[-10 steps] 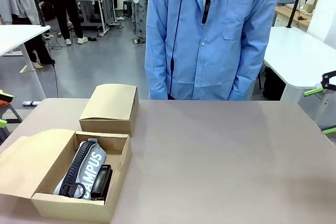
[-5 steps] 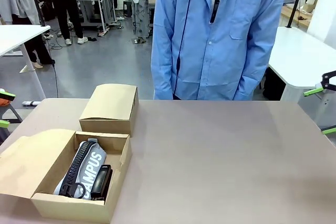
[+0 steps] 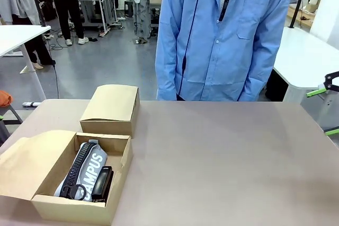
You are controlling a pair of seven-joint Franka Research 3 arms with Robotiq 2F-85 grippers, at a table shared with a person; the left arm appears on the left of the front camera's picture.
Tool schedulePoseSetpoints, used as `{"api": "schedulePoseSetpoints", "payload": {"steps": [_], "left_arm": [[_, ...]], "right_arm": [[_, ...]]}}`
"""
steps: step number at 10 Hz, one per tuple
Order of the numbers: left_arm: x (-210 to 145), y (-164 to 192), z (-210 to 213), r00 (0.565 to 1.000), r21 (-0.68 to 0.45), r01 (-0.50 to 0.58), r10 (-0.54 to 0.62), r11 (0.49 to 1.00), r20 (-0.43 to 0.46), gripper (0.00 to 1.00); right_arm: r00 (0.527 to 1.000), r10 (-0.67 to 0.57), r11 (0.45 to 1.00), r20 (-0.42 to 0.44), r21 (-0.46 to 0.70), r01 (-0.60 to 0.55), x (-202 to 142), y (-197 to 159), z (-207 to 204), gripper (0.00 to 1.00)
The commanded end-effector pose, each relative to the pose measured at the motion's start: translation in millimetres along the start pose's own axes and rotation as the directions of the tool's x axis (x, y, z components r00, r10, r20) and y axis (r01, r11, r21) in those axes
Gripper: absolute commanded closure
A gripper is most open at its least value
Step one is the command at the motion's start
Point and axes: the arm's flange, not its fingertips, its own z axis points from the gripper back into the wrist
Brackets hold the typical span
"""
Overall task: Place items inside the box.
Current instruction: Close the lid of the Mailer Box closest to the robot.
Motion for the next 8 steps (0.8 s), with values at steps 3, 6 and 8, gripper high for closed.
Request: {"api": "schedulePoseSetpoints", "payload": {"steps": [3, 6, 8], "left_arm": [[-42.4, -3.5, -10.3, 0.998, -0.036, -0.064, 0.065, 0.997, 0.021, 0.00], [-56.7, -5.7, -30.7, 0.992, -0.072, -0.123, 0.123, 0.990, 0.002, 0.00], [-63.7, -5.5, -43.8, 0.985, -0.091, -0.165, 0.169, 0.982, 0.039, 0.00]], "right_arm": [[1.000, 0.021, 1.000, 0.003, 0.020, -0.021, 1.9, 0.4, -2.1, 0.00], [1.000, 0.021, 1.000, 0.003, 0.020, -0.021, 1.9, 0.4, -2.1, 0.00], [1.000, 0.021, 1.000, 0.003, 0.020, -0.021, 1.9, 0.4, -2.1, 0.00]]}}
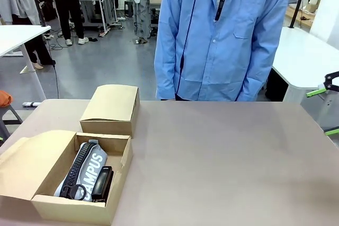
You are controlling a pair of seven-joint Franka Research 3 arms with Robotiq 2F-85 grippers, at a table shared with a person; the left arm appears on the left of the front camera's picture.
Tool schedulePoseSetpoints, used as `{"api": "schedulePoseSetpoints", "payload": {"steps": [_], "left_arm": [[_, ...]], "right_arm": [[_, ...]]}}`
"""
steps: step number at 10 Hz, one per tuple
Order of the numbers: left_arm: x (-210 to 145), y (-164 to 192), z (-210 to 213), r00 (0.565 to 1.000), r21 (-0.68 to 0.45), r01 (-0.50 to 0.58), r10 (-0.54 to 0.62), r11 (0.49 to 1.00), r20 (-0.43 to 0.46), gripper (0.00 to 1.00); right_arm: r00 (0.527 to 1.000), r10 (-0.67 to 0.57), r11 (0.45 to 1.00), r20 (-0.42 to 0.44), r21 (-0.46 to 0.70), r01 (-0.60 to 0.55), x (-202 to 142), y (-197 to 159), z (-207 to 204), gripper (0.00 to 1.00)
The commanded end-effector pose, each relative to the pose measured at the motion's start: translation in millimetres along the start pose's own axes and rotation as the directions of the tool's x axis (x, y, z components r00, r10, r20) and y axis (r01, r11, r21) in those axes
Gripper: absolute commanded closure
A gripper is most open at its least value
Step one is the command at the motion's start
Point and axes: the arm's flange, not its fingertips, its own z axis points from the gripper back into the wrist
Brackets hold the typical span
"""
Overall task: Place items inside the box.
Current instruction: Close the lid of the Mailer Box closest to the robot.
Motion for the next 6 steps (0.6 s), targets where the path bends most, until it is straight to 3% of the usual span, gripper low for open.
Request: {"api": "schedulePoseSetpoints", "payload": {"steps": [1, 4, 6], "left_arm": [[-5.6, 6.8, -6.0, 0.998, -0.013, -0.036, 0.036, 0.999, 0.052, 0.00], [1.5, 5.7, -24.6, 0.995, -0.089, -0.045, 0.053, 0.995, 0.086, 0.00], [5.8, 8.5, -32.0, 0.981, -0.123, -0.080, 0.101, 0.989, 0.168, 0.00]], "right_arm": [[1.000, 0.021, 1.000, 0.003, 0.020, -0.021, 1.9, 0.4, -2.1, 0.00], [1.000, 0.021, 1.000, 0.003, 0.020, -0.021, 1.9, 0.4, -2.1, 0.00], [1.000, 0.021, 1.000, 0.003, 0.020, -0.021, 1.9, 0.4, -2.1, 0.00]]}}
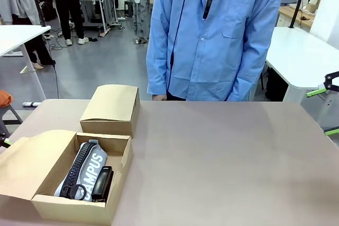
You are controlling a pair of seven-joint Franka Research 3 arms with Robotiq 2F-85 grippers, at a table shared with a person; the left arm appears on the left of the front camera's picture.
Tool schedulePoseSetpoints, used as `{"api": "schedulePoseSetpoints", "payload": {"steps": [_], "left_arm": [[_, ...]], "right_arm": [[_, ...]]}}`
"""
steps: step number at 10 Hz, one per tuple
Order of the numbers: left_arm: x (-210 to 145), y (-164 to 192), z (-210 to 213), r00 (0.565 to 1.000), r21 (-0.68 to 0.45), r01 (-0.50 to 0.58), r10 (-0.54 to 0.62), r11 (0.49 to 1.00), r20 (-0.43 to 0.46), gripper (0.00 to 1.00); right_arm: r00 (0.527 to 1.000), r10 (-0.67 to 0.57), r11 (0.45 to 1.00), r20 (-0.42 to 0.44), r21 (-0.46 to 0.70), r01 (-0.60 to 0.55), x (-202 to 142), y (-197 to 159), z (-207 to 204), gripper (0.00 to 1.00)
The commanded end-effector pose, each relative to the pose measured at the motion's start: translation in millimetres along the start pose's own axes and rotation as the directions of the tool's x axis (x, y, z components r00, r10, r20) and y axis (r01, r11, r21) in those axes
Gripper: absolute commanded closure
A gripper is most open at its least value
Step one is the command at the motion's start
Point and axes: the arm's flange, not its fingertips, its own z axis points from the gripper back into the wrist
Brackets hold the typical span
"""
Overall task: Place items inside the box.
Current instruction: Close the lid of the Mailer Box closest to the robot.
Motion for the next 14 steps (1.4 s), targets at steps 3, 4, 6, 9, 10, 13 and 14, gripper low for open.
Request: {"api": "schedulePoseSetpoints", "payload": {"steps": [3, 4, 6, 9, 10, 13, 14], "left_arm": [[9.0, 7.8, -0.6, 0.983, -0.053, -0.053, 0.061, 0.997, 0.174, 0.00], [14.5, 7.9, 1.4, 0.970, -0.059, -0.052, 0.064, 0.997, 0.234, 0.00], [20.6, 8.2, 7.8, 0.959, -0.036, -0.056, 0.064, 0.998, 0.275, 0.00], [45.2, 3.9, 13.7, 0.928, -0.011, -0.002, 0.006, 1.000, 0.373, 0.00], [59.0, 2.4, 11.4, 0.902, -0.023, 0.031, -0.018, 0.999, 0.432, 0.00], [92.2, -3.9, 17.8, 0.842, -0.006, 0.067, -0.053, 0.998, 0.536, 0.00], [99.7, -8.2, 21.1, 0.818, 0.001, 0.077, -0.063, 0.997, 0.571, 0.00]], "right_arm": [[1.000, 0.021, 1.000, 0.003, 0.020, -0.021, 1.9, 0.4, -2.1, 0.00], [1.000, 0.021, 1.000, 0.003, 0.020, -0.021, 1.9, 0.4, -2.1, 0.00], [1.000, 0.021, 1.000, 0.003, 0.020, -0.021, 1.9, 0.4, -2.1, 0.00], [1.000, 0.021, 1.000, 0.003, 0.020, -0.021, 1.9, 0.4, -2.1, 0.00], [1.000, 0.021, 1.000, 0.003, 0.020, -0.021, 1.9, 0.4, -2.1, 0.00], [1.000, 0.021, 1.000, 0.003, 0.020, -0.021, 1.9, 0.4, -2.1, 0.00], [1.000, 0.021, 1.000, 0.003, 0.020, -0.021, 1.9, 0.4, -2.1, 0.00]]}}
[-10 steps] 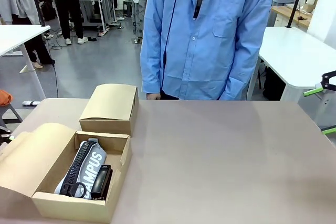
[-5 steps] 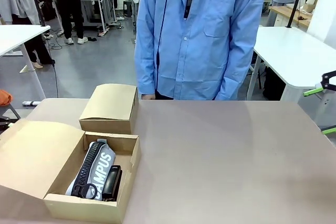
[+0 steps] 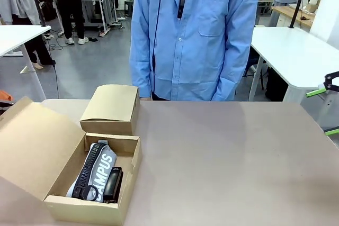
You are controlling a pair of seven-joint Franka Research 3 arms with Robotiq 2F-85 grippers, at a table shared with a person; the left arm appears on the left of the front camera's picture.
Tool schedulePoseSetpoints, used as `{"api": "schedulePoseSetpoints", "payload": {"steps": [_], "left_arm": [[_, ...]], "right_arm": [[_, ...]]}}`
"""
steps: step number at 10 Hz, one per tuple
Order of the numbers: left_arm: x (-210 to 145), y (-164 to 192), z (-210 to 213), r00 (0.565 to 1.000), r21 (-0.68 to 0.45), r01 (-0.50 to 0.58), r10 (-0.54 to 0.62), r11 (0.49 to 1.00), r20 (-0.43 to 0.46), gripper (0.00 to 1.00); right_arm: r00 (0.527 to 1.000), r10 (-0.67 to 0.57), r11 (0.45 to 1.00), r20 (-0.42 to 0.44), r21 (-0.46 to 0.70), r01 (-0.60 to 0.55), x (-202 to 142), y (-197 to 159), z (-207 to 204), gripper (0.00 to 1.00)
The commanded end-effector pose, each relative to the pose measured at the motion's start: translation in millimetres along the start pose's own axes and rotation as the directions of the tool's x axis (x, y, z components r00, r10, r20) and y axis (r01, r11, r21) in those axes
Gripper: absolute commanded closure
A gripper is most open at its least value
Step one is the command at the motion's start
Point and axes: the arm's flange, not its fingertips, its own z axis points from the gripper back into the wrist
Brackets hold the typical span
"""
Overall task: Place items inside the box.
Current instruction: Close the lid of the Mailer Box closest to the robot.
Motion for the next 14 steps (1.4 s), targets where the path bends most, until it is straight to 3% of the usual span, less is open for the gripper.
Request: {"api": "schedulePoseSetpoints", "payload": {"steps": [1, 3, 7, 8, 14], "left_arm": [[18.5, -12.0, -9.7, 0.996, 0.012, 0.029, -0.030, 1.000, 0.082, 0.00], [30.9, -22.4, -41.0, 0.995, -0.036, 0.017, -0.013, 0.999, 0.102, 0.00], [43.3, -47.1, -136.5, 0.998, -0.031, -0.019, 0.020, 0.999, 0.060, 0.00], [46.9, -55.0, -155.0, 0.998, -0.076, -0.024, 0.028, 0.997, 0.056, 0.00], [20.6, -87.5, -224.1, 0.989, -0.181, -0.087, 0.064, 0.980, -0.132, 0.00]], "right_arm": [[1.000, 0.020, 1.000, 0.003, 0.020, -0.020, 1.9, 0.3, -2.1, 0.00], [1.000, 0.020, 1.000, 0.003, 0.020, -0.020, 1.9, 0.3, -2.1, 0.00], [1.000, 0.020, 1.000, 0.003, 0.020, -0.020, 1.9, 0.3, -2.1, 0.00], [1.000, 0.020, 1.000, 0.003, 0.020, -0.020, 1.9, 0.3, -2.1, 0.00], [1.000, 0.020, 1.000, 0.003, 0.020, -0.020, 1.9, 0.3, -2.1, 0.00]]}}
